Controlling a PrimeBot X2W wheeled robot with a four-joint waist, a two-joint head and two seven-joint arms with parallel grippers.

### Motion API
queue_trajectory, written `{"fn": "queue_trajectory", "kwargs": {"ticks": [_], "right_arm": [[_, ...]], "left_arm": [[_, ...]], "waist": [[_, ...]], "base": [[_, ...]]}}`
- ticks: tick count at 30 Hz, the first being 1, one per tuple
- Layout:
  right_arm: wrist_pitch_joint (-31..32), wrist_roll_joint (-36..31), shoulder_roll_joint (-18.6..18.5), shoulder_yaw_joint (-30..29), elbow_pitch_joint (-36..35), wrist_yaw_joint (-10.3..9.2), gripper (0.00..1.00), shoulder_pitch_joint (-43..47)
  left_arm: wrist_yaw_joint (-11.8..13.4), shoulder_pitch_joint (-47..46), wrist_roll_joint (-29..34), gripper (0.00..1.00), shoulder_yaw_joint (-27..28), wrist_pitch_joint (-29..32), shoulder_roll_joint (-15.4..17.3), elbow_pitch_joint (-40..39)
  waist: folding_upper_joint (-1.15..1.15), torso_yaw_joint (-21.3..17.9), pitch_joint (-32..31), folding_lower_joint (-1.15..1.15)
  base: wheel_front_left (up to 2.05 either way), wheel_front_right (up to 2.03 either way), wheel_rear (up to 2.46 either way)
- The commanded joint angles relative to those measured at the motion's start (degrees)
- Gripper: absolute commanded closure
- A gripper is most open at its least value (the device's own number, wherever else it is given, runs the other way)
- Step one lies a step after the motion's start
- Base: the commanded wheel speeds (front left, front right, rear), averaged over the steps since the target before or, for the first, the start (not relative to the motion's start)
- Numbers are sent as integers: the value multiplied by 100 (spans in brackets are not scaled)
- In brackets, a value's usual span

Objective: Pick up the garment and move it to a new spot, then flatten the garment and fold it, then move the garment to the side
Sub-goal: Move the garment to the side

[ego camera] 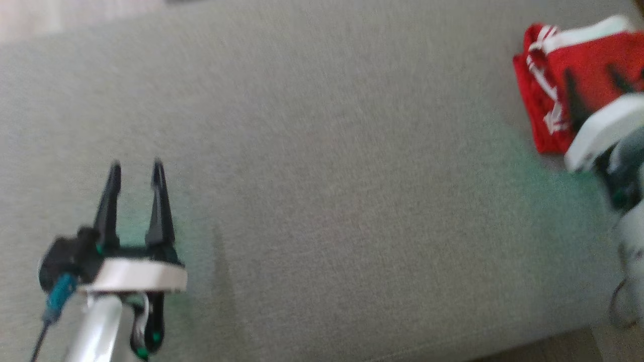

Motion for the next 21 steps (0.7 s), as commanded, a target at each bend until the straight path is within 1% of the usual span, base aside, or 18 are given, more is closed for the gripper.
{"fn": "queue_trajectory", "kwargs": {"ticks": [1,2,5,10,15,21], "right_arm": [[-167,212,48,53,-394,39,0,295],[-262,354,155,49,-594,39,0,520],[-494,448,334,143,-1192,39,0,1220],[-884,303,672,179,-2051,39,0,2239],[-883,117,1075,89,-2418,39,0,2900],[-1019,-214,1326,-96,-2653,39,0,3154]], "left_arm": [[37,54,-40,0,255,-67,61,-98],[55,152,-54,0,274,-77,33,-52],[93,433,-107,0,345,-97,-19,44],[140,795,-178,0,469,-112,-24,146],[101,1034,-274,0,527,-117,-29,262],[67,1054,-265,0,493,-122,-66,360]], "waist": [[0,290,-659,1],[0,346,-809,1],[0,512,-1184,1],[0,732,-1549,1],[0,857,-1725,1],[0,912,-1741,1]], "base": [[0,0,0],[0,0,0],[0,0,0],[0,0,0],[0,0,0],[0,0,0]]}}
